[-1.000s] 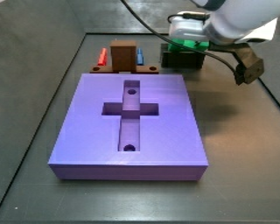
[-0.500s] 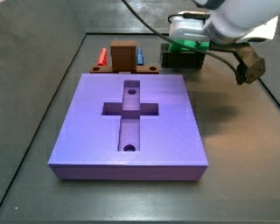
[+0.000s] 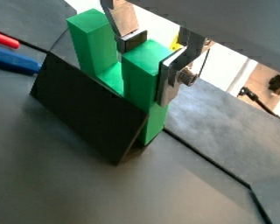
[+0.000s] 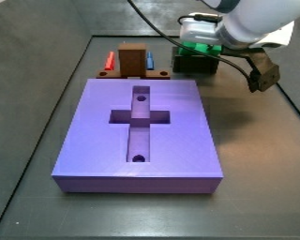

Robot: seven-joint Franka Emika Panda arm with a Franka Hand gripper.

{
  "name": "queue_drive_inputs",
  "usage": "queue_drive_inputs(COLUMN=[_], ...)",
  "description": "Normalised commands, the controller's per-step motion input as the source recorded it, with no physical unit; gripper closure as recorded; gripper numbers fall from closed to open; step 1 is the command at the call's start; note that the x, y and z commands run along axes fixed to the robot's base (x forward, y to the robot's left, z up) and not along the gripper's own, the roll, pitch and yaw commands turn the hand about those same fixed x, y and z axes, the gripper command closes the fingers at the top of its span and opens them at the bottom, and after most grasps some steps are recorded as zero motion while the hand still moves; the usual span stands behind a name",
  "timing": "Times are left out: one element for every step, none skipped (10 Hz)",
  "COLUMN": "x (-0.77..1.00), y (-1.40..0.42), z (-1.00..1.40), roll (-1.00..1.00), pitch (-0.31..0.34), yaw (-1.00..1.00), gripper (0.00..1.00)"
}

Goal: Pick up the green object. Move up. Place the green object on the fixture. Regrasp the green object. Move to above the board. Insert the green object.
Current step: Regrasp the green object, then move to above the board.

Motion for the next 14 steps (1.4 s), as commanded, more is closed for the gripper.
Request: queue_drive_inputs(x=[0.00,0.00,0.00,-0.01,-0.05,-0.06,-0.04,-0.04,-0.04,-0.02,0.00,0.03,-1.26,-1.29], y=[0.00,0.00,0.00,-0.01,-0.02,-0.01,-0.02,-0.03,-0.02,-0.01,-0.02,-0.02,-1.40,-1.40], z=[0.00,0.00,1.40,1.40,1.40,1.40,1.40,1.40,1.40,0.86,0.48,0.19,0.27,0.28], roll=[0.00,0.00,0.00,-0.01,-0.07,-0.06,-0.03,-0.01,-0.01,-0.01,-0.01,0.01,-1.00,-1.00], pitch=[0.000,0.000,0.000,-0.005,-0.031,-0.036,0.024,0.039,0.048,0.061,0.075,0.083,0.137,0.121], yaw=[0.00,0.00,0.00,-0.02,-0.02,-0.02,-0.03,-0.04,-0.02,-0.01,0.00,0.02,0.10,0.10], gripper=[1.00,1.00,1.00,1.00,1.00,1.00,1.00,1.00,1.00,1.00,1.00,1.00,1.00,1.00])
